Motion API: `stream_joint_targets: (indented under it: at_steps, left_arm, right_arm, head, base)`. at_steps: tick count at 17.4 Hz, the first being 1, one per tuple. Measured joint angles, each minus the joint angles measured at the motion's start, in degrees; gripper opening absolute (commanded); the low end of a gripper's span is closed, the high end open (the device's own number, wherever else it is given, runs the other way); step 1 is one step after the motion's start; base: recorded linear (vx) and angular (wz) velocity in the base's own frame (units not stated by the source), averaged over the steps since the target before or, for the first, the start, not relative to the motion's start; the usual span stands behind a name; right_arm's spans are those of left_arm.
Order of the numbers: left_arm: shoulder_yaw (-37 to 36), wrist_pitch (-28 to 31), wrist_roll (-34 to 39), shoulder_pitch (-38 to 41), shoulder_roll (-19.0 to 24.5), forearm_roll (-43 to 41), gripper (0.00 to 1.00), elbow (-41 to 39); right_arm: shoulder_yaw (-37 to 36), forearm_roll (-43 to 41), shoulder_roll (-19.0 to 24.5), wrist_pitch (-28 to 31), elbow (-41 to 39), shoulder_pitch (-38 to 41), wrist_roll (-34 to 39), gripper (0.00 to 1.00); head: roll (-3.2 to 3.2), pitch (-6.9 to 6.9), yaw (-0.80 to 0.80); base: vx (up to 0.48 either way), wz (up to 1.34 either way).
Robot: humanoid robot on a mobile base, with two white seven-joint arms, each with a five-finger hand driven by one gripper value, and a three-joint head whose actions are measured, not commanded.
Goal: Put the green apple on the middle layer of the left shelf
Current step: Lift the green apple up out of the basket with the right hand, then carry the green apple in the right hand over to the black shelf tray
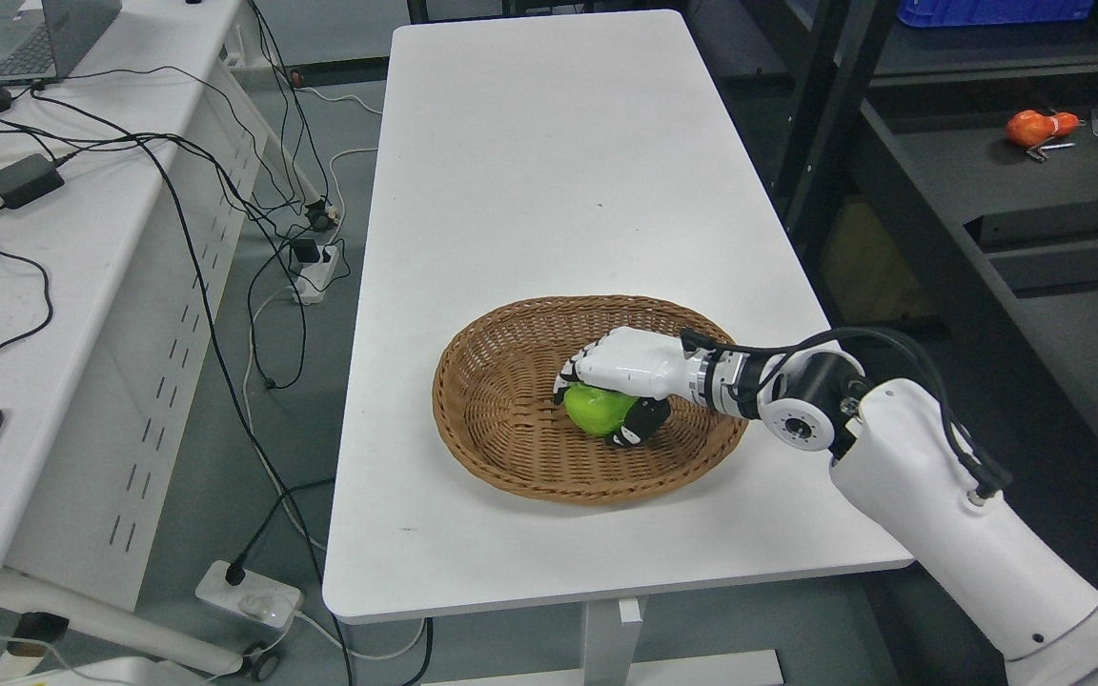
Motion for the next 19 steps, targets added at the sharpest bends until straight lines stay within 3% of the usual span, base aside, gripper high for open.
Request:
stream_joint_targets:
  at_steps: [4, 8, 10, 16, 19]
  left_arm:
    - [0.0, -0.08, -0.04, 0.0, 0.0, 0.0, 1.0, 0.0]
    - [0.0, -0.12, -0.03, -0.01, 0.0, 0.0, 1.0, 0.0]
    - [0.0, -0.14, -0.03, -0.01, 0.0, 0.0, 1.0, 0.0]
    - [0.0, -0.15, 0.0, -0.01, 0.0, 0.0, 1.0, 0.0]
    - [0.0, -0.15, 0.01, -0.01, 0.0, 0.0, 1.0, 0.0]
  right_arm:
    - [-3.47, -1.99, -0.46, -1.06, -0.23, 0.85, 1.13, 0.0]
    - [-10.88, -3.2, 0.51, 5.5, -2.1, 3.08, -1.87, 0.0]
    - [-15.07, -3.28, 1.51, 8.71, -3.1, 4.65, -8.14, 0.0]
    - [-23.65, -2.86, 3.78, 19.86, -5.35, 10.47, -36.15, 0.0]
    - [-26.15, -2.79, 5.25, 22.56, -6.51, 13.28, -43.82, 0.0]
  head:
    - [0.0, 0.0, 0.0]
    - [0.0, 0.0, 0.0]
    - [0.0, 0.0, 0.0]
    - [0.0, 0.0, 0.0]
    - [0.0, 0.0, 0.0]
  base:
    - [0.004, 0.01]
    - [0.012, 0.0]
    - [-0.037, 0.01]
    - [-0.207, 0.0]
    - [-0.381, -0.03]
